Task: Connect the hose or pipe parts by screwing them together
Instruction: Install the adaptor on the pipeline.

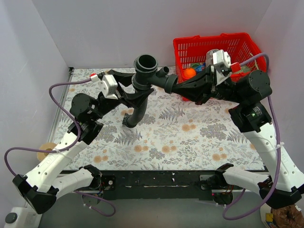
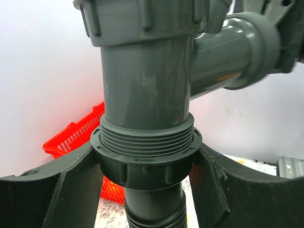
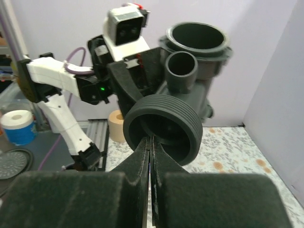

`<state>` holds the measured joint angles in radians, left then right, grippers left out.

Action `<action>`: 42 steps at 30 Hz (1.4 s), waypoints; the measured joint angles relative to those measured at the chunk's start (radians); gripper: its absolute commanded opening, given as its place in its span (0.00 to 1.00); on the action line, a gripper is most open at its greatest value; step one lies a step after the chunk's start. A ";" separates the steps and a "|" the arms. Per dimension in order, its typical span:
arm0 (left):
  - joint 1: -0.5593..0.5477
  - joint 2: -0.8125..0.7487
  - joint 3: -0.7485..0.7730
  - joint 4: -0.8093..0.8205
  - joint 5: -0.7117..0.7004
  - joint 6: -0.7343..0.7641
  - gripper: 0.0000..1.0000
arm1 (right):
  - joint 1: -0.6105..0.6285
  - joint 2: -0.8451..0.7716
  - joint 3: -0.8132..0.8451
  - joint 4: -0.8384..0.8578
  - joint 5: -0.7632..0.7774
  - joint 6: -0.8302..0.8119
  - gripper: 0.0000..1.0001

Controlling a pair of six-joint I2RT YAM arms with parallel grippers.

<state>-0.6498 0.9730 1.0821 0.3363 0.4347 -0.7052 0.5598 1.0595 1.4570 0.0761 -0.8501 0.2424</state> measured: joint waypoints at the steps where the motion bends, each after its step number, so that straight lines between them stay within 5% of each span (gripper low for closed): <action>1: 0.000 0.004 0.002 0.000 -0.009 0.005 0.00 | 0.015 0.003 -0.001 0.006 -0.001 0.008 0.02; 17: 0.005 0.054 0.013 0.008 -0.039 0.024 0.00 | 0.280 0.125 0.082 -0.006 0.088 -0.047 0.08; 33: 0.029 0.051 0.005 0.054 -0.079 -0.108 0.00 | 0.320 0.377 0.377 0.003 -0.058 -0.024 0.08; 42: 0.022 0.048 -0.029 0.053 0.062 -0.167 0.00 | 0.323 0.487 0.468 0.058 -0.121 0.028 0.16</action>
<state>-0.6277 1.0210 1.0534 0.3897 0.4969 -0.8726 0.8829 1.5463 1.9247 0.1345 -0.9714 0.2703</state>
